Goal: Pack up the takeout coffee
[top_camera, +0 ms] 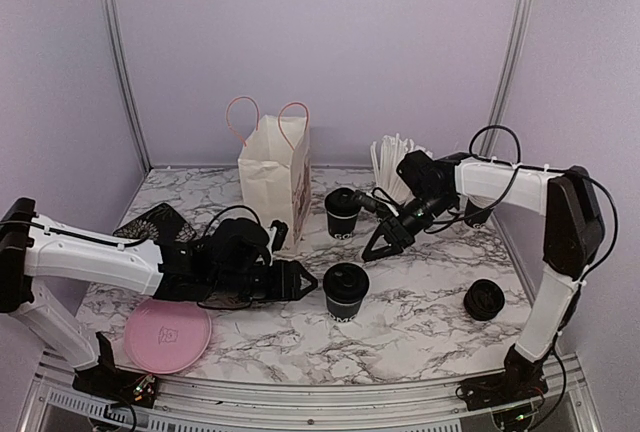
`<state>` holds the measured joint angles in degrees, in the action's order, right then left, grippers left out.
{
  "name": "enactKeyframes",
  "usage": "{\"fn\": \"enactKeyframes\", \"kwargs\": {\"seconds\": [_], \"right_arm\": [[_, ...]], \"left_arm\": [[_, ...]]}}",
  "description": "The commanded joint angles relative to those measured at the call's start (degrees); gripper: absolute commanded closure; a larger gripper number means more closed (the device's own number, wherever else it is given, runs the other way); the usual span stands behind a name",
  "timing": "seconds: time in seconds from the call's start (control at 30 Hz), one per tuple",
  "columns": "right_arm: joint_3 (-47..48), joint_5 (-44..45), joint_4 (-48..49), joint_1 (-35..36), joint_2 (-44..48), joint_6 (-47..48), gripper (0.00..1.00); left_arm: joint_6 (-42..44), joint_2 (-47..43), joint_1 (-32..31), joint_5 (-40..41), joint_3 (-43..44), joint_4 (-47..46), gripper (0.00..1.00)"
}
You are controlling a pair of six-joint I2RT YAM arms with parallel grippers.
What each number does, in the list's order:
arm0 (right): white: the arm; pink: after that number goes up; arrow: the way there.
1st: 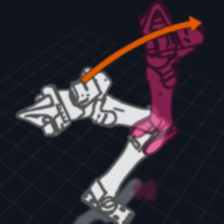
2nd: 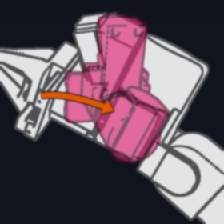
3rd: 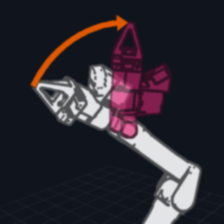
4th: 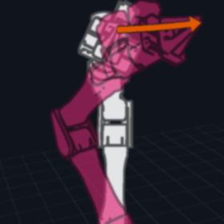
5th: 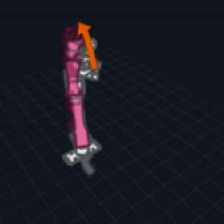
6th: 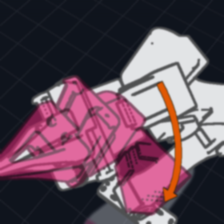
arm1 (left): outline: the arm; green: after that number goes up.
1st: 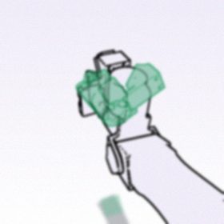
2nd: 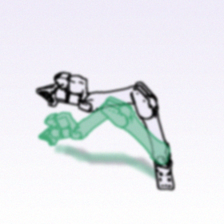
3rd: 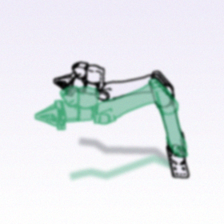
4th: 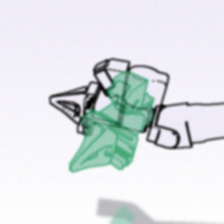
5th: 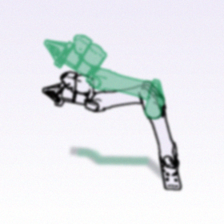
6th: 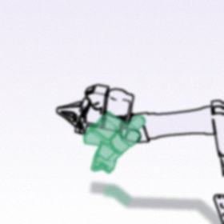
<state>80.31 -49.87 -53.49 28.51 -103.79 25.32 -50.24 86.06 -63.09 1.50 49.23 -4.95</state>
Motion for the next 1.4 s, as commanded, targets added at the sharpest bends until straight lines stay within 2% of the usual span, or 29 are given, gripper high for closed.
{"fn": "enactKeyframes", "kwargs": {"seconds": [0.0,0.2,0.43,0.97,1.37], "right_arm": [[-2.57,-0.32,-0.79,0.67,1.67,-0.13,0.54],[-5.11,-1.16,0.79,0.69,2.62,-1.15,0.54],[-6.48,-3.35,0.81,0.67,2.47,-1.24,0.56],[-7.06,-5.50,-0.05,0.75,1.22,-0.62,0.57],[-7.64,-4.45,0.89,2.25,-0.93,-1.32,0.67]], "left_arm": [[-3.86,1.53,0.25,-4.13,0.08,-9.75,0.38],[-4.01,2.99,1.30,-3.72,-0.01,-11.60,0.42],[-3.33,4.65,3.21,-4.10,0.22,-12.41,0.55],[-2.93,9.09,3.43,-7.86,2.36,-13.85,0.62],[-3.40,11.39,3.59,-9.22,2.07,-14.03,0.67]]}}
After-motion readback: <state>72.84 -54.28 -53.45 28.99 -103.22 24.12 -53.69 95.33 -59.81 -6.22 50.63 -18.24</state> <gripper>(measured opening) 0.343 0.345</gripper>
